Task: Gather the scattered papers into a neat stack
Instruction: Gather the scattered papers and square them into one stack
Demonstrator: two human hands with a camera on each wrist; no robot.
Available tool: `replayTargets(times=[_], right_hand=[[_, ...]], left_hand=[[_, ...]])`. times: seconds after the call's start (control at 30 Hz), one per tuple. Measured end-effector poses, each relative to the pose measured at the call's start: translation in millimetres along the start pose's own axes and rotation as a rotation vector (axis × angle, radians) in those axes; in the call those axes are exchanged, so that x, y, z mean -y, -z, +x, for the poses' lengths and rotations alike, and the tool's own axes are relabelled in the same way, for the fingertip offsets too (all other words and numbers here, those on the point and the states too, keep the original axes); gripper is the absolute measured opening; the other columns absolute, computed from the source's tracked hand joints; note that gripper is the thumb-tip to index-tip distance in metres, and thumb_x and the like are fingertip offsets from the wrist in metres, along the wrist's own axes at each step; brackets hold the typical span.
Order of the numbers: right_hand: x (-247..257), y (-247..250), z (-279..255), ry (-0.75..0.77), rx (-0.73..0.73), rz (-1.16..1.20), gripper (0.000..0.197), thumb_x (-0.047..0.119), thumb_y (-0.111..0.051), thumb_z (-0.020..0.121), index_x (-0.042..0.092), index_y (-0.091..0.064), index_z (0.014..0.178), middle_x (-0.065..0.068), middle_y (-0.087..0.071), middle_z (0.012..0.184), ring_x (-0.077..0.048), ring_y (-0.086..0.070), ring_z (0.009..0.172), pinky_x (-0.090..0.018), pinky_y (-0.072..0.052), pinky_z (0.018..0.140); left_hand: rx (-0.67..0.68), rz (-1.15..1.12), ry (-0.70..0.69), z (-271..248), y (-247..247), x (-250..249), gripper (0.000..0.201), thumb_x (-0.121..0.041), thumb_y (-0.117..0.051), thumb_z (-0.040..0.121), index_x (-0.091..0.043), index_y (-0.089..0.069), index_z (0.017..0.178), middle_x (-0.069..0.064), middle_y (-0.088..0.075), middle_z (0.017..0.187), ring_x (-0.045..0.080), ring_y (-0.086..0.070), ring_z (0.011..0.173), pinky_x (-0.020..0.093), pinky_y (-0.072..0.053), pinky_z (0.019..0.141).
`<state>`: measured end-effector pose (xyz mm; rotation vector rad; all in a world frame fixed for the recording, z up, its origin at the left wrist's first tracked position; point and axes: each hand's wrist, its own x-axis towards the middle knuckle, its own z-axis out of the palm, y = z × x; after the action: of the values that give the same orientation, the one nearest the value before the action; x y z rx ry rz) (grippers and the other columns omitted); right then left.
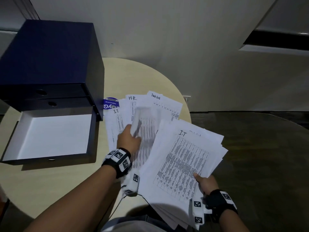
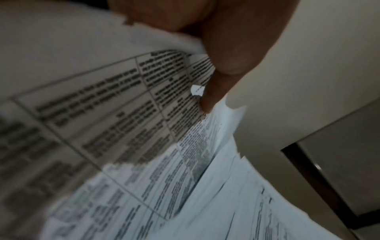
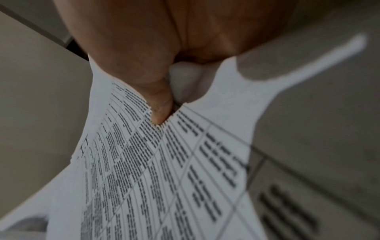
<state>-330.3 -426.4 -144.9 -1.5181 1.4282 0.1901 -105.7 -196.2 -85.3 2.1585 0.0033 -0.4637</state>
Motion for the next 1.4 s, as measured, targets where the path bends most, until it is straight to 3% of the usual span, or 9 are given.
replayTargets(times=[0.33, 0.43, 0.6, 0.73, 0.8, 0.97, 1.1, 1.17, 1.4], right_hand=[[15.7, -31.3, 16.4, -0.034, 0.132, 0.077, 0.029, 0.017, -0.072, 0.086, 0.001, -0.051, 0.075, -0.005, -0.048, 0.049, -0.015, -0.045, 0.04, -0.023, -0.036, 0.047], [-1.4, -27.8, 25.0, -0.024, 0.118, 0.111, 0.026, 0.014, -0.07, 0.086, -0.001, -0.053, 0.097, -0.009, -0.056, 0.09, -0.026, -0.055, 0.082, -0.032, -0.045, 0.073], [-18.6, -22.6, 36.5, -0.053, 0.224, 0.31, 0.026, 0.01, -0.054, 0.096, 0.014, -0.065, 0.073, -0.007, -0.049, 0.072, -0.024, -0.046, 0.062, -0.033, -0.042, 0.063], [2.9, -20.4, -3.9, -0.079, 0.376, 0.521, 0.02, 0.052, -0.054, 0.093, 0.036, -0.067, 0.091, 0.002, -0.07, 0.08, -0.017, -0.068, 0.069, -0.032, -0.056, 0.065], [6.6, -17.4, -15.9, -0.063, 0.338, 0.581, 0.031, 0.054, -0.044, 0.096, 0.03, -0.061, 0.105, -0.002, -0.074, 0.089, -0.016, -0.072, 0.069, -0.031, -0.059, 0.058], [-16.4, -28.3, 24.7, 0.164, 0.267, 0.262, 0.098, 0.056, -0.086, 0.058, 0.011, -0.051, 0.138, -0.004, -0.061, 0.134, -0.024, -0.057, 0.123, -0.047, -0.043, 0.106], [-15.8, -27.3, 24.3, 0.143, 0.14, 0.093, 0.016, 0.02, -0.076, 0.084, 0.011, -0.062, 0.082, 0.013, -0.068, 0.06, -0.002, -0.064, 0.055, -0.027, -0.047, 0.063], [-17.5, -25.5, 26.5, 0.117, 0.127, 0.064, 0.021, 0.017, -0.075, 0.084, 0.011, -0.055, 0.081, 0.016, -0.048, 0.041, 0.002, -0.043, 0.035, -0.023, -0.037, 0.055], [-20.7, -22.4, 27.6, 0.155, 0.131, 0.05, 0.05, 0.013, -0.073, 0.085, 0.0, -0.054, 0.13, -0.012, -0.07, 0.106, -0.029, -0.063, 0.1, -0.044, -0.045, 0.099]], left_hand=[[0.2, -0.32, -0.488, -27.4, 89.2, -84.9, 0.026, -0.005, -0.071, 0.085, -0.016, -0.068, 0.109, 0.003, -0.074, 0.103, 0.02, -0.069, 0.095, 0.032, -0.056, 0.083], [0.333, -0.808, -0.302, -41.6, 71.9, -103.3, 0.025, 0.005, -0.07, 0.085, -0.008, -0.068, 0.106, 0.01, -0.071, 0.105, 0.018, -0.068, 0.095, 0.025, -0.056, 0.078], [0.257, -0.317, -0.034, -16.2, -6.6, -50.0, 0.032, -0.035, -0.076, 0.084, -0.037, -0.056, 0.109, -0.015, -0.063, 0.107, 0.006, -0.063, 0.096, 0.023, -0.045, 0.091], [0.246, -0.008, 0.081, 0.6, -51.0, 6.1, 0.065, -0.039, -0.072, 0.084, -0.015, -0.048, 0.139, 0.013, -0.057, 0.135, 0.032, -0.064, 0.109, 0.031, -0.053, 0.086], [0.251, 0.043, 0.076, -1.0, -60.1, 20.0, 0.061, -0.037, -0.069, 0.088, -0.017, -0.044, 0.14, 0.018, -0.058, 0.131, 0.034, -0.066, 0.099, 0.034, -0.056, 0.077], [0.442, 0.029, 0.033, -4.3, -68.4, 35.0, 0.057, -0.053, -0.055, 0.091, -0.027, -0.039, 0.139, 0.012, -0.066, 0.115, 0.035, -0.069, 0.09, 0.038, -0.058, 0.069], [-0.027, 0.141, 0.04, 18.6, -45.9, 48.7, 0.035, -0.04, -0.058, 0.091, -0.023, -0.057, 0.121, 0.006, -0.055, 0.129, 0.027, -0.057, 0.113, 0.04, -0.047, 0.096], [-0.228, 0.25, 0.217, 34.5, -23.5, 58.1, 0.046, -0.04, -0.063, 0.086, -0.022, -0.051, 0.127, 0.01, -0.04, 0.14, 0.034, -0.045, 0.124, 0.05, -0.04, 0.103], [-0.148, 0.121, 0.543, 66.9, 5.6, 49.7, 0.099, -0.057, -0.073, 0.068, -0.005, -0.03, 0.139, 0.019, -0.039, 0.141, 0.039, -0.042, 0.13, 0.051, -0.04, 0.103]])
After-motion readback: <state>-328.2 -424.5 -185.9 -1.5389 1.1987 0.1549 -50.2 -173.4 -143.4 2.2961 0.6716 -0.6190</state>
